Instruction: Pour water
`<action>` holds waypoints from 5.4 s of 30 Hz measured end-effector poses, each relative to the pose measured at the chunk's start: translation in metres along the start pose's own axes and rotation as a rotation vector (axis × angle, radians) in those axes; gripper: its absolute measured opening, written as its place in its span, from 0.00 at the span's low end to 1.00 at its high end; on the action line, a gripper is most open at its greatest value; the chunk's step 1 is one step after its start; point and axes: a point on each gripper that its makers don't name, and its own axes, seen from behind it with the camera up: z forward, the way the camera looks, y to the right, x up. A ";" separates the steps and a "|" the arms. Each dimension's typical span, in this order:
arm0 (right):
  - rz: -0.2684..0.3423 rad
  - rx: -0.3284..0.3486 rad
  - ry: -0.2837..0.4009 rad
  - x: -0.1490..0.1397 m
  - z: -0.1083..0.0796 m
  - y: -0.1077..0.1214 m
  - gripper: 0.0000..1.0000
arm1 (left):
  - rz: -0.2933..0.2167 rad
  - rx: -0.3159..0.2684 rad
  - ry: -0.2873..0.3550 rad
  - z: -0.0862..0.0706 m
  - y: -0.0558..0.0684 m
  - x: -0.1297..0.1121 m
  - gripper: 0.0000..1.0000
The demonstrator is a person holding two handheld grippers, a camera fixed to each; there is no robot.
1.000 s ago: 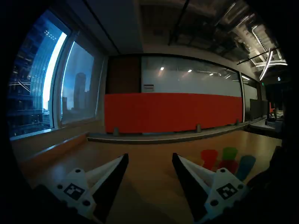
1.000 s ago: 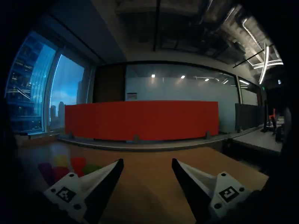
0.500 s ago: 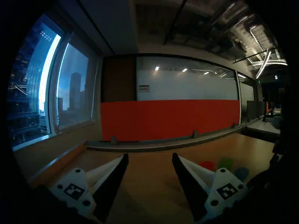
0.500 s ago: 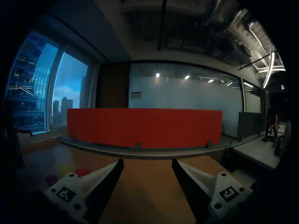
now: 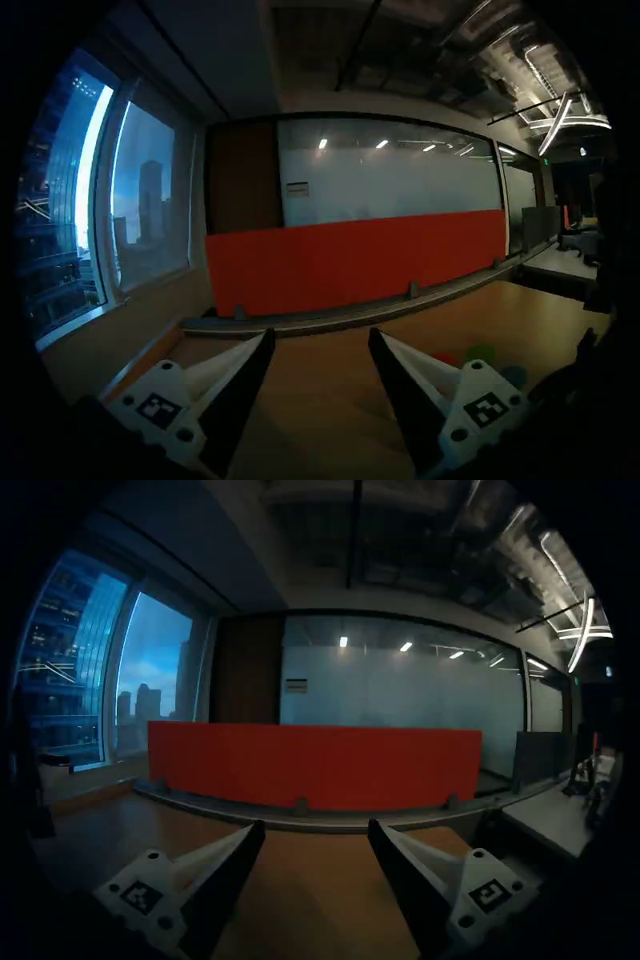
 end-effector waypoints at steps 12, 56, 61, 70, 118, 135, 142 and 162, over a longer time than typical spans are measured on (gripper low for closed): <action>0.004 0.018 -0.007 0.010 0.002 -0.004 1.00 | -0.030 -0.030 -0.005 0.004 0.001 0.019 0.86; -0.108 0.658 -0.129 -0.001 -0.037 -0.127 1.00 | 0.007 -0.581 -0.109 -0.012 0.108 0.018 0.86; -0.141 0.680 -0.161 -0.006 -0.038 -0.126 0.99 | 0.043 -0.614 -0.143 -0.014 0.115 0.007 0.86; -0.175 0.711 -0.194 -0.015 -0.038 -0.131 1.00 | 0.084 -0.639 -0.176 -0.013 0.119 -0.009 0.86; -0.303 0.799 -0.465 -0.186 -0.031 -0.144 0.98 | 0.133 -0.705 -0.310 0.008 0.141 -0.081 0.86; -0.323 0.841 -0.538 -0.240 -0.033 -0.160 0.97 | 0.145 -0.713 -0.310 0.021 0.148 -0.082 0.86; -0.324 0.853 -0.552 -0.252 -0.027 -0.170 0.97 | 0.142 -0.712 -0.313 0.024 0.148 -0.084 0.86; -0.329 0.867 -0.556 -0.267 -0.008 -0.193 0.96 | 0.136 -0.708 -0.318 0.027 0.143 -0.088 0.86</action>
